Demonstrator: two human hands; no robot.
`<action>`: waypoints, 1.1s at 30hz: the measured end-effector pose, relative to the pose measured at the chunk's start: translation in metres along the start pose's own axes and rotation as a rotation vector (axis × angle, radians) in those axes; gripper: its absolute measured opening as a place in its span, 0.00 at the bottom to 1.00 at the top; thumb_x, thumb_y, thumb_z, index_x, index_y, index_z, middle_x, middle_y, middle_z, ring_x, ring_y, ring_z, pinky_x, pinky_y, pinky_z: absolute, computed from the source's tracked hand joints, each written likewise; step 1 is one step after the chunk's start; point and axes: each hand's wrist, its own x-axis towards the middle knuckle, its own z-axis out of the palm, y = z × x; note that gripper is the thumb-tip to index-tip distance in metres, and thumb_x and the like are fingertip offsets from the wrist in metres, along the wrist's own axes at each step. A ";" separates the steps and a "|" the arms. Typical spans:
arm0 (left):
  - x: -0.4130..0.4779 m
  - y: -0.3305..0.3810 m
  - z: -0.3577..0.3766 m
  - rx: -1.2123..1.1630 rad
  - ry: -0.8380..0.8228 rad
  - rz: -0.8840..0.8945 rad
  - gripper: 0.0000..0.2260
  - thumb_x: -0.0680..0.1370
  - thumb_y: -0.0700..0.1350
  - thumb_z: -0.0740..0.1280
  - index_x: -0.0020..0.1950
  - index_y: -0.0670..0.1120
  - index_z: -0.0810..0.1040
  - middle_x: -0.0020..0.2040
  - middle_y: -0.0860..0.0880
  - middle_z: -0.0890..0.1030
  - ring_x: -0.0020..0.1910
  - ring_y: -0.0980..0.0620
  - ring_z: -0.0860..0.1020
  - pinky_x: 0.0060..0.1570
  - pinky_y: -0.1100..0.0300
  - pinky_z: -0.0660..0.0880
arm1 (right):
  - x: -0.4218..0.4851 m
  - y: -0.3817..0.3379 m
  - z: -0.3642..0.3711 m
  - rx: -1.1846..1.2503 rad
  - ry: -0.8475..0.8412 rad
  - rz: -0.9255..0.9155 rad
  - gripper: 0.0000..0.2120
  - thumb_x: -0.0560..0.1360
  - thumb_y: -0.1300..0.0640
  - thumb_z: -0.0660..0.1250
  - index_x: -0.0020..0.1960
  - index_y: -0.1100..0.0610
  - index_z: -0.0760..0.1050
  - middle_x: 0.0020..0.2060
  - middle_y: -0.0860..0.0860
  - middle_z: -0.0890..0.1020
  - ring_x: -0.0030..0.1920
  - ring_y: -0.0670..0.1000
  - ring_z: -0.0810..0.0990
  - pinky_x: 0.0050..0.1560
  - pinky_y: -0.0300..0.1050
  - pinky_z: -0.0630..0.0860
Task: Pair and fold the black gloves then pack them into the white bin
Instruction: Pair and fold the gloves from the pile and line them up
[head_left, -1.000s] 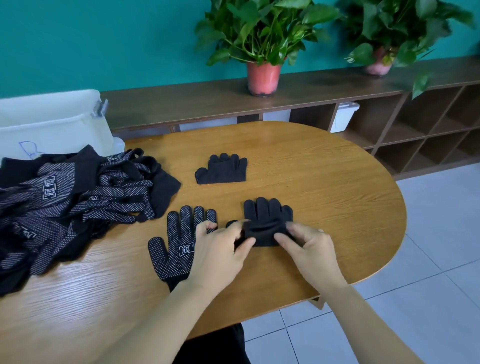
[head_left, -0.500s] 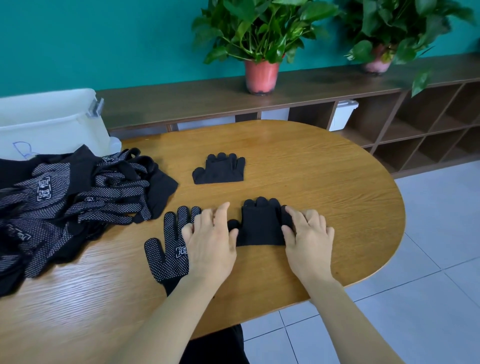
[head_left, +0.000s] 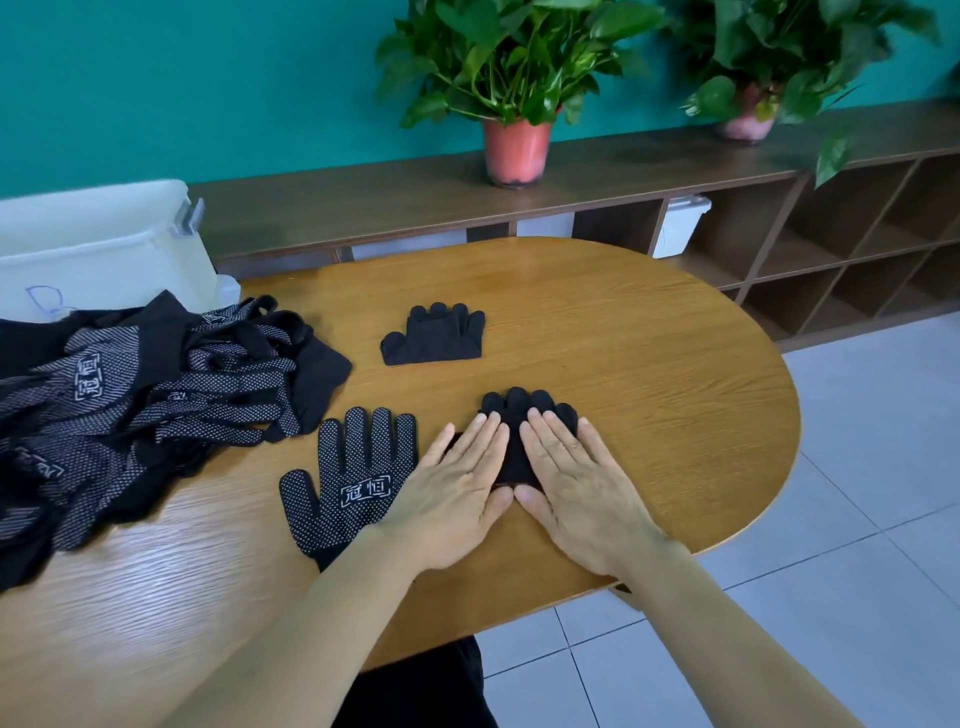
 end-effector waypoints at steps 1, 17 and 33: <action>0.001 -0.001 0.000 0.011 -0.004 -0.007 0.32 0.79 0.61 0.36 0.78 0.47 0.32 0.78 0.52 0.31 0.75 0.58 0.29 0.76 0.53 0.33 | 0.000 0.000 -0.002 0.009 0.002 0.007 0.32 0.84 0.41 0.44 0.75 0.62 0.64 0.74 0.56 0.66 0.75 0.54 0.62 0.71 0.55 0.53; 0.024 -0.041 -0.005 0.202 0.453 0.316 0.21 0.73 0.43 0.75 0.65 0.43 0.79 0.62 0.46 0.81 0.63 0.52 0.79 0.68 0.51 0.67 | 0.020 0.015 -0.015 0.128 0.120 -0.028 0.30 0.77 0.38 0.54 0.62 0.59 0.80 0.61 0.54 0.81 0.65 0.50 0.77 0.66 0.52 0.70; 0.033 -0.057 -0.020 0.140 0.707 0.228 0.22 0.61 0.36 0.81 0.54 0.43 0.84 0.51 0.48 0.86 0.53 0.54 0.84 0.62 0.51 0.73 | 0.065 0.013 -0.033 0.129 0.433 -0.077 0.25 0.53 0.72 0.79 0.49 0.59 0.84 0.39 0.50 0.86 0.45 0.50 0.86 0.57 0.52 0.77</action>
